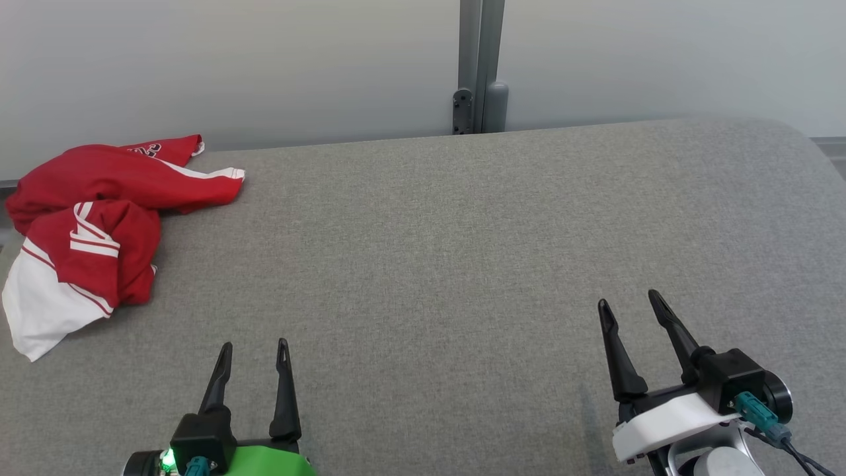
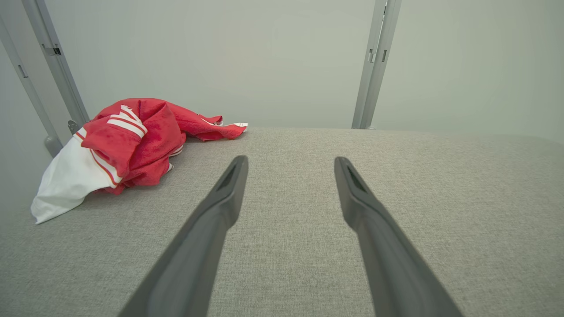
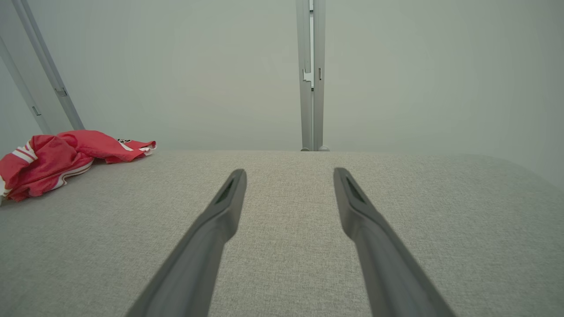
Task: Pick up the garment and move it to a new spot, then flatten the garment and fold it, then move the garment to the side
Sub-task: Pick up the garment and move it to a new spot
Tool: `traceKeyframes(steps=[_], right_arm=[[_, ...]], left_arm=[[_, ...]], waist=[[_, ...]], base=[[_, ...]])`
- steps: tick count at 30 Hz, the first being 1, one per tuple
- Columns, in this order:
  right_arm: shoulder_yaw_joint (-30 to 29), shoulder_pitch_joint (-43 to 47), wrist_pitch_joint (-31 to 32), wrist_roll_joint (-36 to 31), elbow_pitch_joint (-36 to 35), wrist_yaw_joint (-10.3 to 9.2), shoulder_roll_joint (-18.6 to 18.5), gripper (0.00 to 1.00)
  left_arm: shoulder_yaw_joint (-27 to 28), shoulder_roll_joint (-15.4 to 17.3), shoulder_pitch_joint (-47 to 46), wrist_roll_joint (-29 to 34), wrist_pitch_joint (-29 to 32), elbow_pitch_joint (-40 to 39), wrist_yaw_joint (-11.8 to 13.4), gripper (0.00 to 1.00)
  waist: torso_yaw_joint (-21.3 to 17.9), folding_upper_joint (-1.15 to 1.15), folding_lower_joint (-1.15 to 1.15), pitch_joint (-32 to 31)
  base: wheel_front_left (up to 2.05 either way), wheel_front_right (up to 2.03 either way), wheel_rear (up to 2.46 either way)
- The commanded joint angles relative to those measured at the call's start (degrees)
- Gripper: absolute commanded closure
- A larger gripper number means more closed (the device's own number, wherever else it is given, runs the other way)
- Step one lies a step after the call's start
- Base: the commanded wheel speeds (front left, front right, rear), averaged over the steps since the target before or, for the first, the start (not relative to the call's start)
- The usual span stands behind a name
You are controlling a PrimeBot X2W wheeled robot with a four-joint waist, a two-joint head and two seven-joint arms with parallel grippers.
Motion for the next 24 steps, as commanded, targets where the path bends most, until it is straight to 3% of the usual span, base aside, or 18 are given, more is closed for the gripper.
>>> traceKeyframes(steps=[1, 10, 24], right_arm=[[-0.12, 0.06, -0.2, 0.15, 0.07, 0.02, -0.26, 0.0], [-0.25, 0.89, -0.2, 0.23, -0.72, 0.02, -0.24, 0.0], [0.26, 1.93, -0.2, 0.9, -2.08, 0.02, -0.24, 0.0]], left_arm=[[0.03, 0.34, 0.13, -0.14, -0.22, 0.08, -0.16, 0.0], [-0.43, 0.34, -0.53, 0.16, -0.22, 0.0, -0.19, 0.0], [0.59, 0.3, 0.17, 0.97, -0.22, -1.17, -0.41, 0.0]], waist=[[0.06, 0.0, 0.0, -0.01], [3.55, 0.0, 0.0, -0.38], [19.5, 0.0, 0.0, -0.93]], base=[[0.0, 0.0, 0.0], [0.0, 0.0, 0.0], [0.0, 0.0, 0.0]])
